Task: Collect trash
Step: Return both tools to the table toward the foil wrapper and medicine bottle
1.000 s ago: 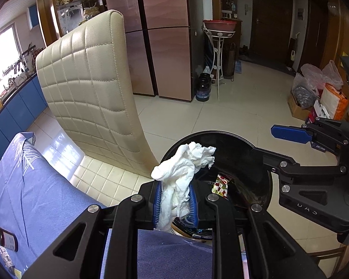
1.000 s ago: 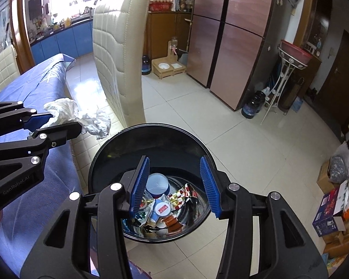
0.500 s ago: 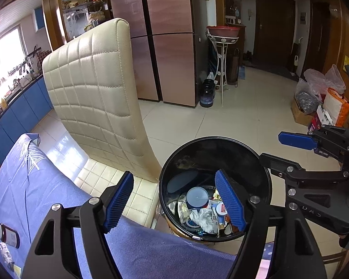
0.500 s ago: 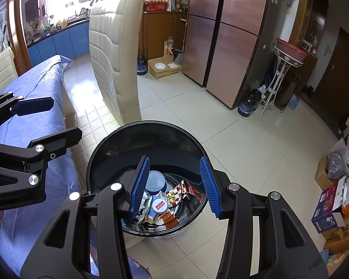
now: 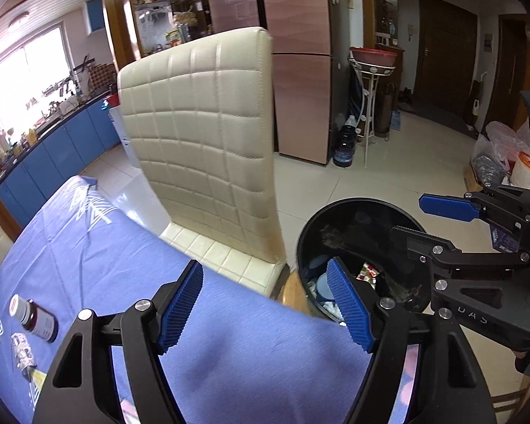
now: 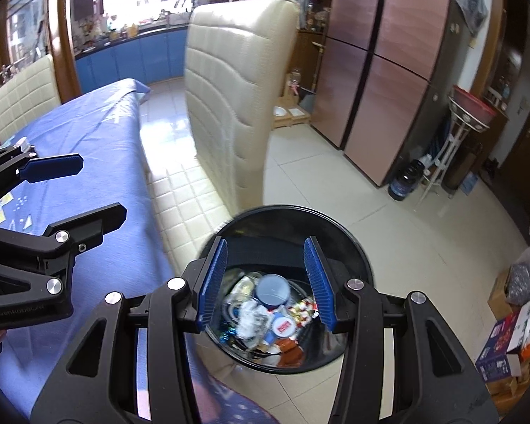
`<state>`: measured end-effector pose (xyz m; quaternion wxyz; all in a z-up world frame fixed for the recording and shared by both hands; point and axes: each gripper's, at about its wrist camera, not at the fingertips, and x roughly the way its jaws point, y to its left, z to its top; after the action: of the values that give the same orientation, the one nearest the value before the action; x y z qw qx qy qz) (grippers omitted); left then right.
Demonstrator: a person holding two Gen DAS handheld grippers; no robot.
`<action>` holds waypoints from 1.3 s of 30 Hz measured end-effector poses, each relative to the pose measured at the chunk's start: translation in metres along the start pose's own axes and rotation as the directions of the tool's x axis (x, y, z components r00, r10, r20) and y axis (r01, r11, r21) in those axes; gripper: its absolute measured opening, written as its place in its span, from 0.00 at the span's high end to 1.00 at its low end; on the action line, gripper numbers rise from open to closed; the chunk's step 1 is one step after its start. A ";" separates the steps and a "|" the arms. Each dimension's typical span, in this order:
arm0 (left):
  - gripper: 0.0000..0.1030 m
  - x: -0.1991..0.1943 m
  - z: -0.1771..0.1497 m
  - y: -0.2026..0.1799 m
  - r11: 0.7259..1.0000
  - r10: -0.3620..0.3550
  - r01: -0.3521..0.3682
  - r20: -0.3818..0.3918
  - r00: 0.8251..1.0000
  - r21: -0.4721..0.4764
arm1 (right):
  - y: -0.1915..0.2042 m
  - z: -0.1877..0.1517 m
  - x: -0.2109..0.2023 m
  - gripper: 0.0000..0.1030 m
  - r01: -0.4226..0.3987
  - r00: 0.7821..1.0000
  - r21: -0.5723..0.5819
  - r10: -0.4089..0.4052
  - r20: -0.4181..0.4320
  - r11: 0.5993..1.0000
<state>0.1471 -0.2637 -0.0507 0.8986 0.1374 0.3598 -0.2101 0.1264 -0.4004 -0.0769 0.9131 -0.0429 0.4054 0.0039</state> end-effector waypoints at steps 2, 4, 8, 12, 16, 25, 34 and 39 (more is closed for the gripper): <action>0.31 -0.004 -0.006 0.011 1.000 0.019 -0.020 -0.004 1.000 -0.019 | 0.013 0.003 0.000 0.53 -0.018 1.000 -0.019 0.018 0.004 1.000; 0.31 -0.011 -0.012 0.027 0.998 0.042 -0.042 -0.007 0.999 -0.046 | 0.028 0.006 0.000 0.53 -0.036 0.999 -0.042 0.036 0.006 0.998; 0.31 -0.024 -0.026 0.052 0.993 0.085 -0.085 -0.011 0.996 -0.077 | 0.060 0.013 0.001 0.53 -0.079 0.997 -0.084 0.080 0.008 0.993; 0.31 -0.037 -0.041 0.085 0.982 0.137 -0.138 -0.021 0.990 -0.125 | 0.099 0.023 0.003 0.53 -0.130 0.991 -0.144 0.133 0.011 0.981; 0.31 -0.050 -0.059 0.120 0.964 0.189 -0.194 -0.041 0.981 -0.182 | 0.138 0.031 0.002 0.53 -0.178 0.983 -0.202 0.184 0.012 0.963; 0.31 -0.076 -0.098 0.183 0.914 0.284 -0.297 -0.087 0.955 -0.275 | 0.219 0.043 0.008 0.53 -0.266 0.960 -0.302 0.278 -0.001 0.916; 0.31 -0.079 -0.128 0.237 0.855 0.349 -0.383 -0.158 0.924 -0.349 | 0.275 0.055 0.021 0.52 -0.318 0.944 -0.362 0.329 -0.031 0.876; 0.31 -0.071 -0.136 0.263 0.823 0.361 -0.410 -0.195 0.912 -0.392 | 0.302 0.063 0.032 0.48 -0.337 0.937 -0.394 0.347 -0.047 0.855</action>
<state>0.1455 0.0400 -0.0713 0.9087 0.0199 0.4114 0.0675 0.1819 -0.0952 -0.0812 0.8752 -0.1540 0.3856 0.2482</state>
